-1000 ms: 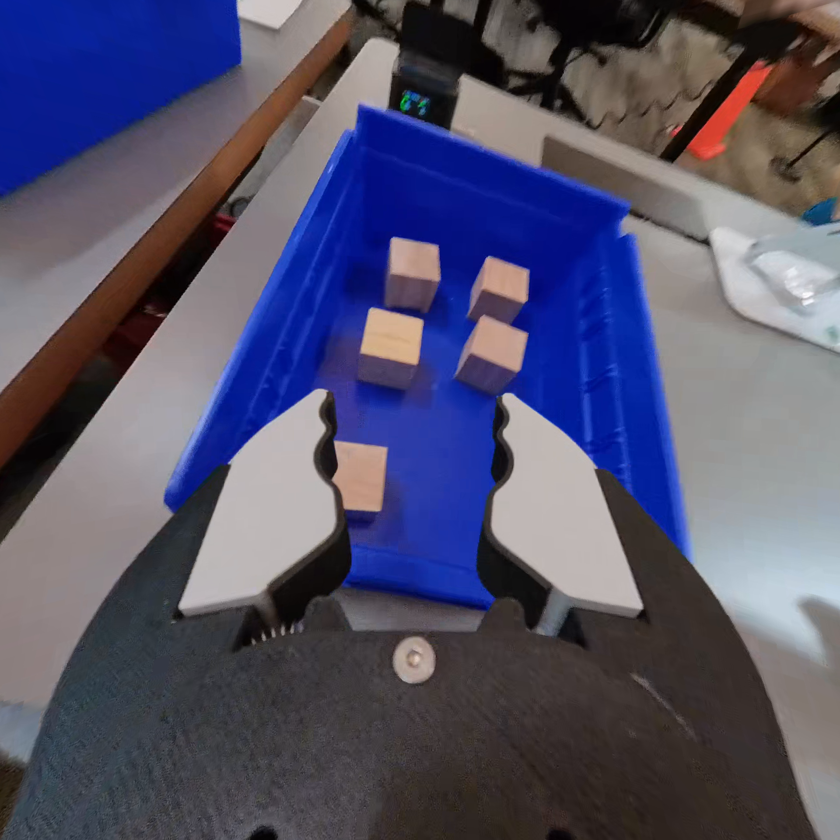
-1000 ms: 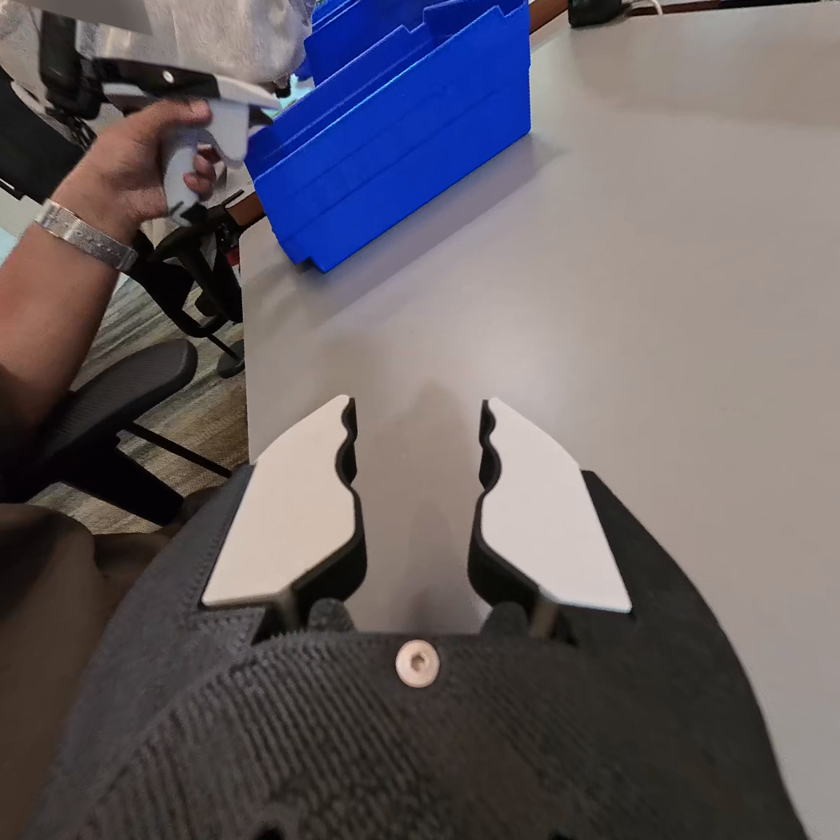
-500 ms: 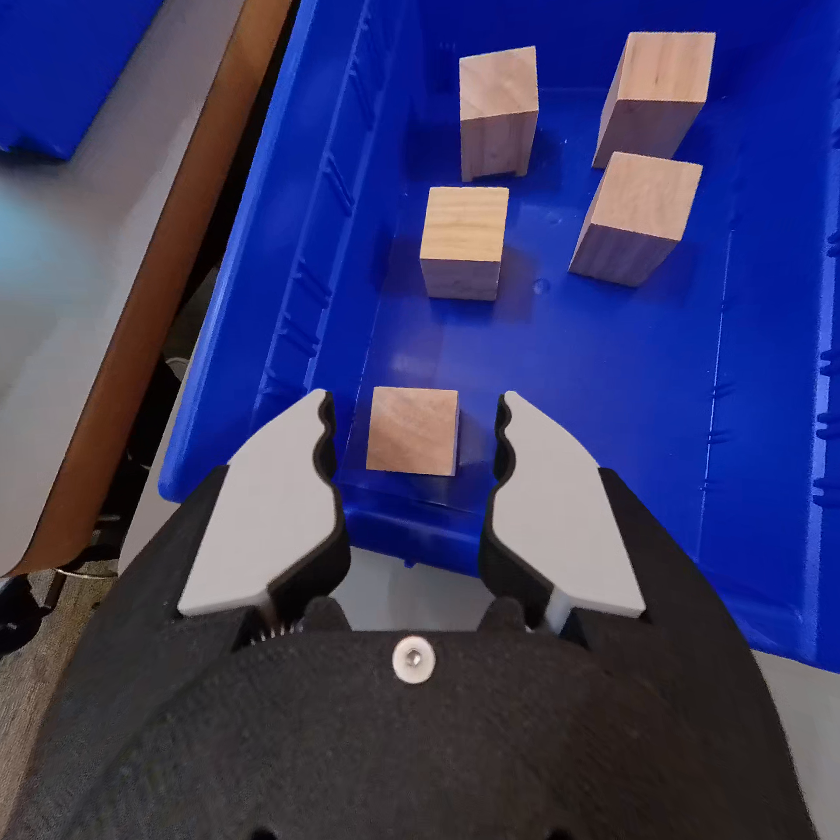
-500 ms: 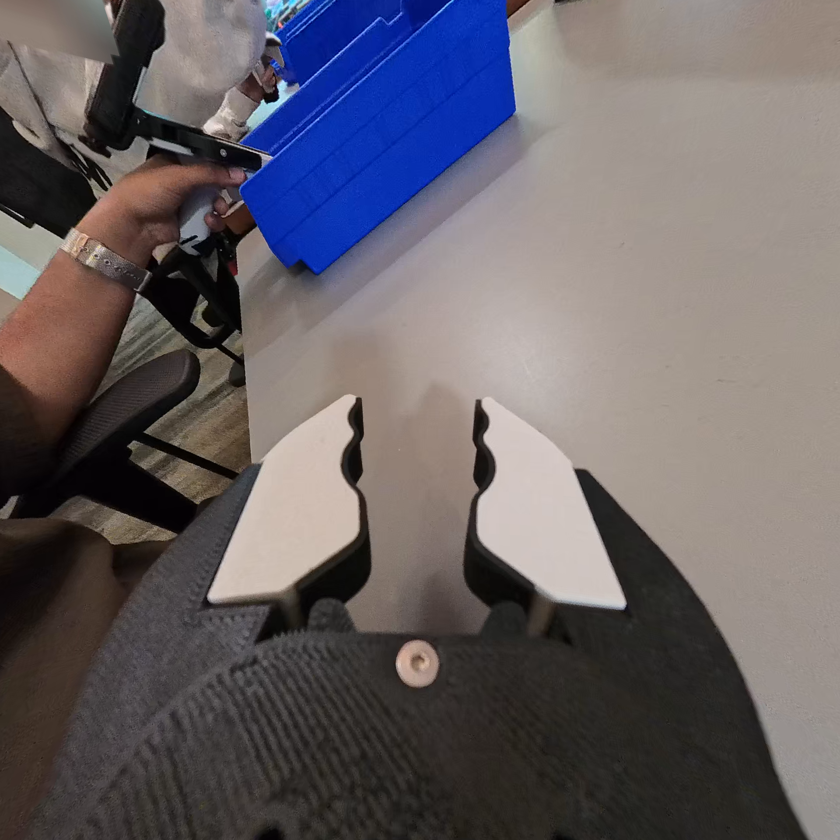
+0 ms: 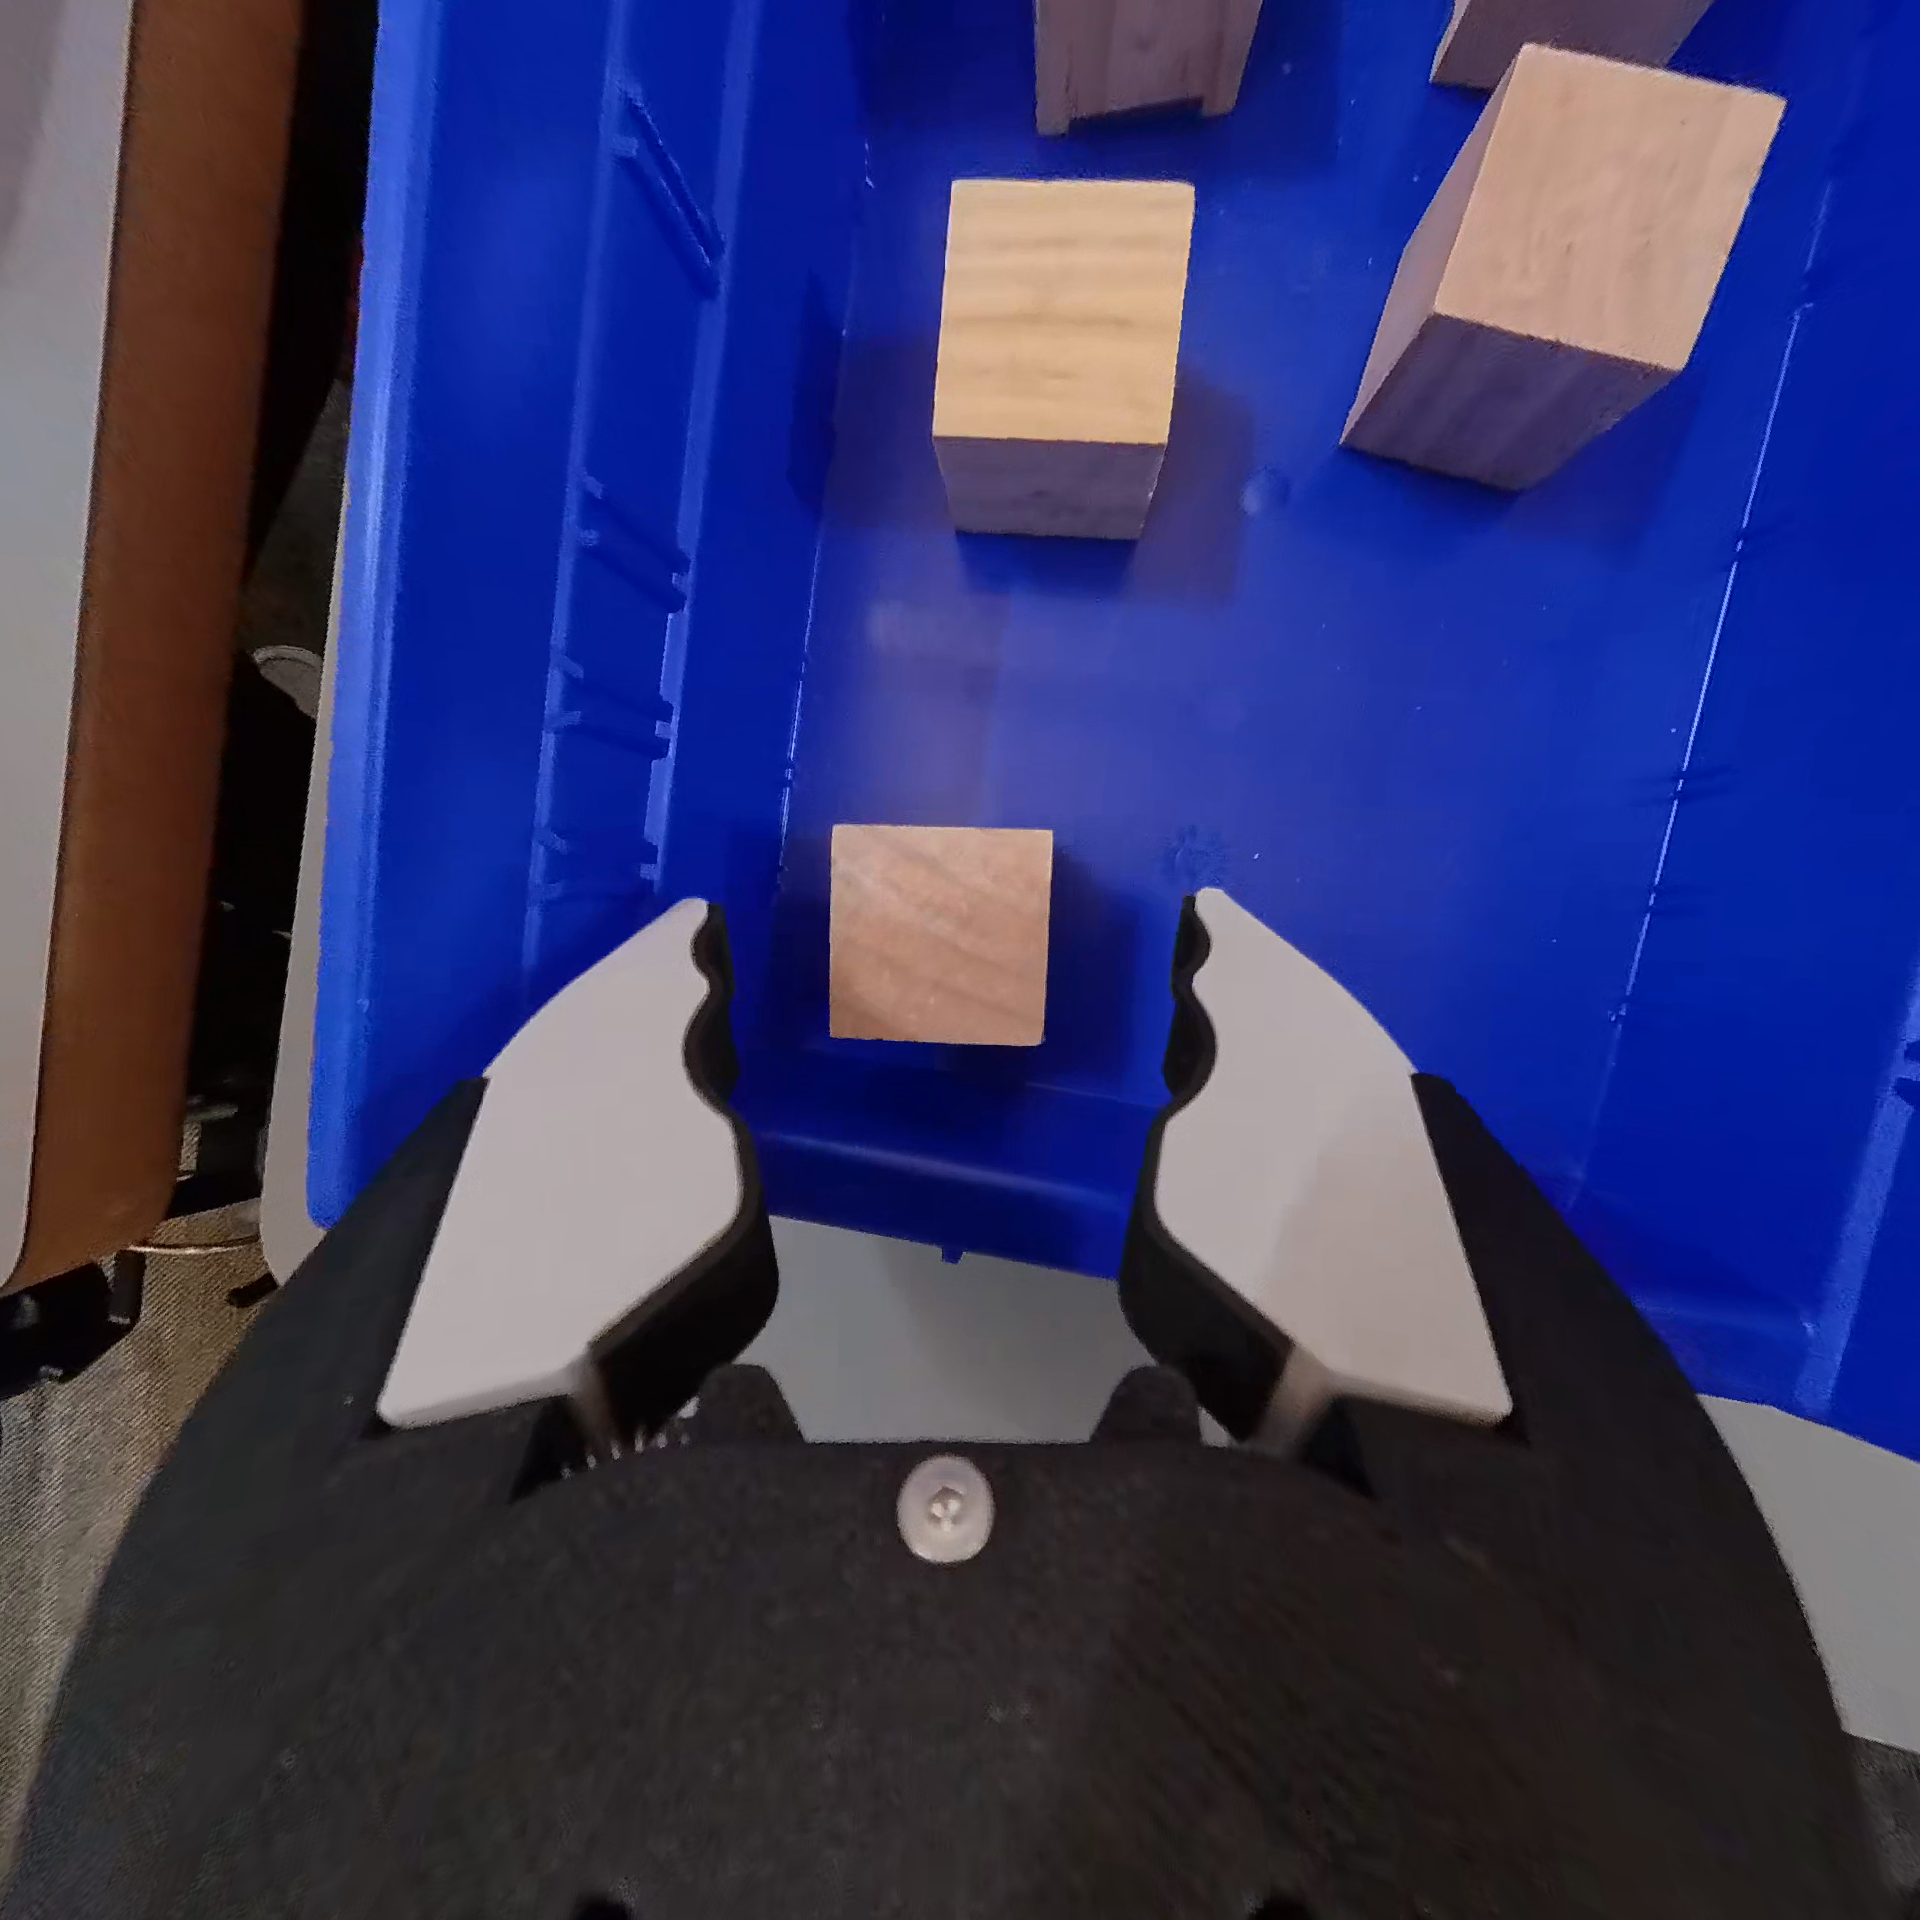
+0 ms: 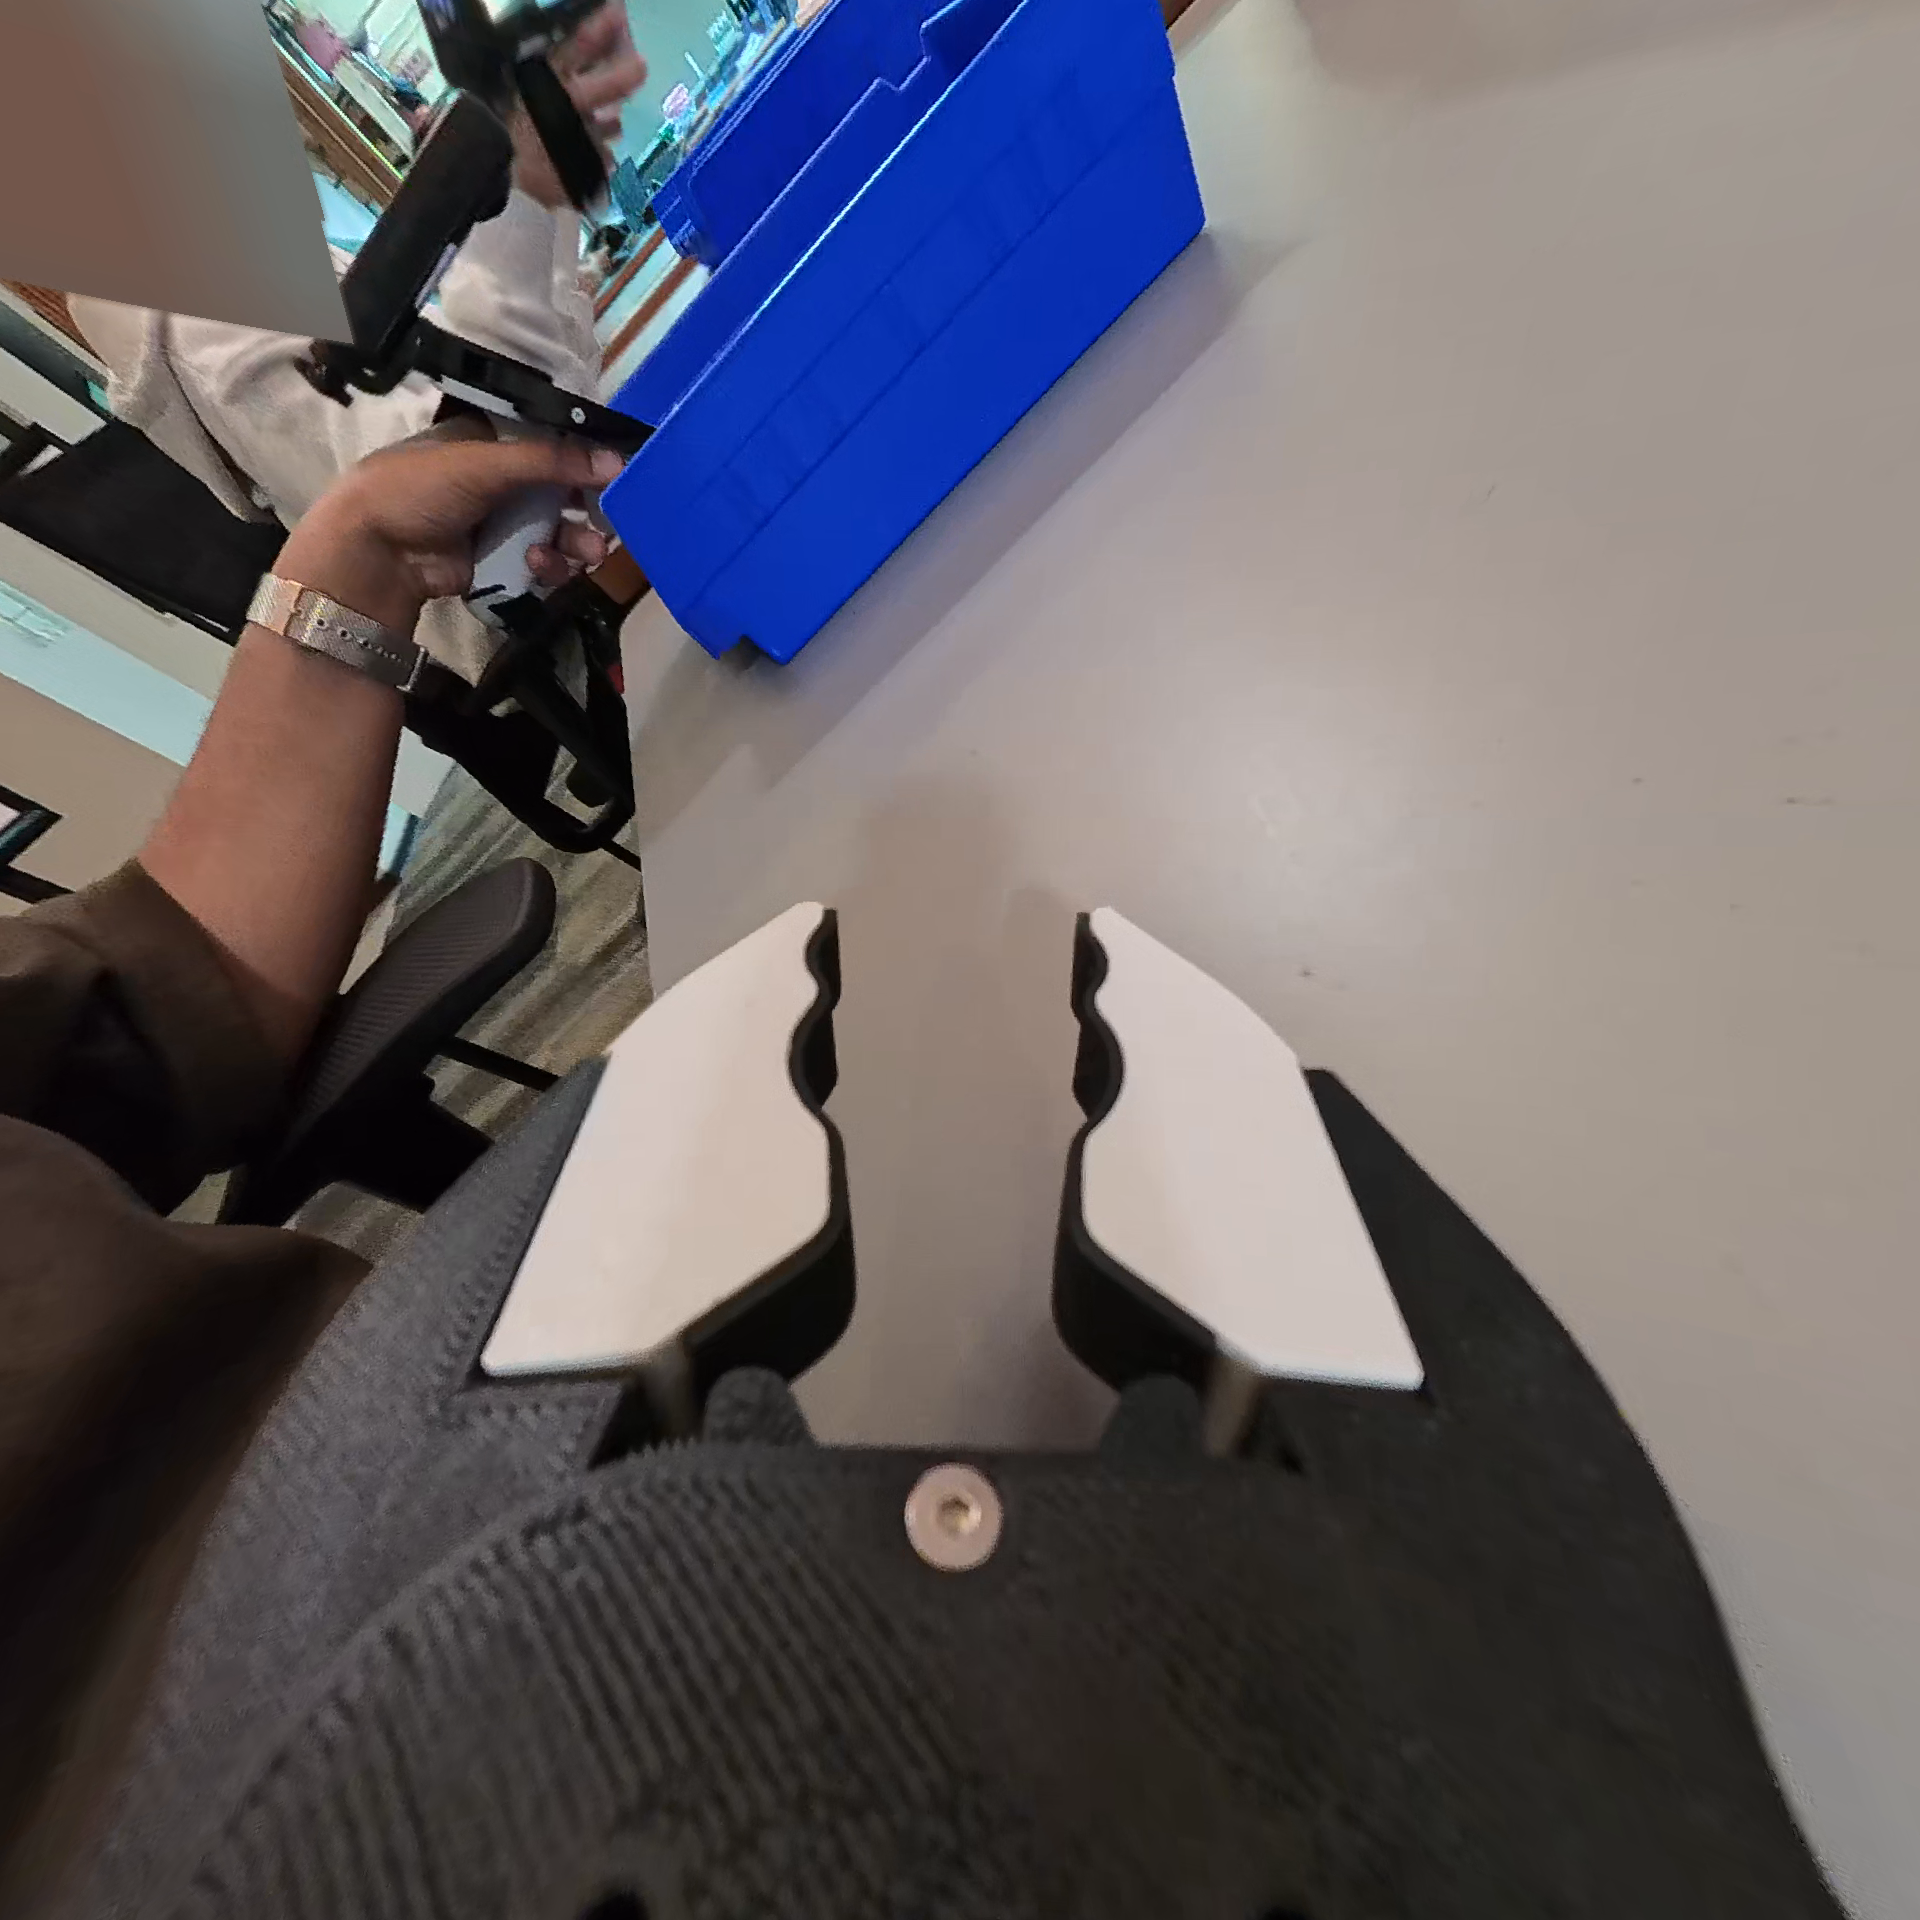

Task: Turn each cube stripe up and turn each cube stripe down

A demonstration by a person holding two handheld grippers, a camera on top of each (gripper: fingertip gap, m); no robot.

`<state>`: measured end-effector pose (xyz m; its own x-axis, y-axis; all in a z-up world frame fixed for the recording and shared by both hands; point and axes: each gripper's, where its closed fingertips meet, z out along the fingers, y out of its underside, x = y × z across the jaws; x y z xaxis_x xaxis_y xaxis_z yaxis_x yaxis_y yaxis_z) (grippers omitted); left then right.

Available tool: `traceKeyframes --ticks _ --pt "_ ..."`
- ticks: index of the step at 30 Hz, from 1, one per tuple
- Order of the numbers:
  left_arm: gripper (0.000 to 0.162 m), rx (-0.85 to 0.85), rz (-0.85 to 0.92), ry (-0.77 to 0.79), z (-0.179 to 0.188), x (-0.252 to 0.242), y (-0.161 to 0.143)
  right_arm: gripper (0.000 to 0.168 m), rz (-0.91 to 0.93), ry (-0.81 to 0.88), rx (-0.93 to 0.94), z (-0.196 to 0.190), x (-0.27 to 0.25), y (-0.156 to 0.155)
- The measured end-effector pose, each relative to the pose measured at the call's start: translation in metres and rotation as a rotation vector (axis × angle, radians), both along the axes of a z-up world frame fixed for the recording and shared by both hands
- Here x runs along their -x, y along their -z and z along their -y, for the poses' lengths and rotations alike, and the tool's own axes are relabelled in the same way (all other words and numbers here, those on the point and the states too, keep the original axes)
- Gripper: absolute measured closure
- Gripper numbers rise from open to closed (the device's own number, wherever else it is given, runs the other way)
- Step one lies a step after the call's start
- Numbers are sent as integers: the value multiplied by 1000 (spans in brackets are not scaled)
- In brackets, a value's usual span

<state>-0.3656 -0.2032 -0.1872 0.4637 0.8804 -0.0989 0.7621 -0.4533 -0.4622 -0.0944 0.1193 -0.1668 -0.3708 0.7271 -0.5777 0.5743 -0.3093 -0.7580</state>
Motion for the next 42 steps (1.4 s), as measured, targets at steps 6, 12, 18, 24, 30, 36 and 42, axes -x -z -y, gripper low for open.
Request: traceKeyframes --ticks 6,12,18,24,30,36,42 --pt "106 22 -5 38 -6 -5 -2 125 1 0 41 3 -1 -4" --pt "87 32 -41 19 -6 -3 -4 125 2 -3 55 4 -2 -6" --pt "103 48 -32 -48 2 -3 -4 126 3 6 80 2 -2 -8" --pt "121 65 -14 -25 2 -5 -3 127 9 11 113 1 -1 -9" --pt "126 67 -2 -2 0 -8 -2 130 -31 19 120 0 -1 -17" --pt "126 4 -14 36 -12 -7 -3 130 -17 18 146 1 0 -15" --pt "127 -5 -27 79 -22 -8 -4 130 -18 18 141 1 -1 -16"
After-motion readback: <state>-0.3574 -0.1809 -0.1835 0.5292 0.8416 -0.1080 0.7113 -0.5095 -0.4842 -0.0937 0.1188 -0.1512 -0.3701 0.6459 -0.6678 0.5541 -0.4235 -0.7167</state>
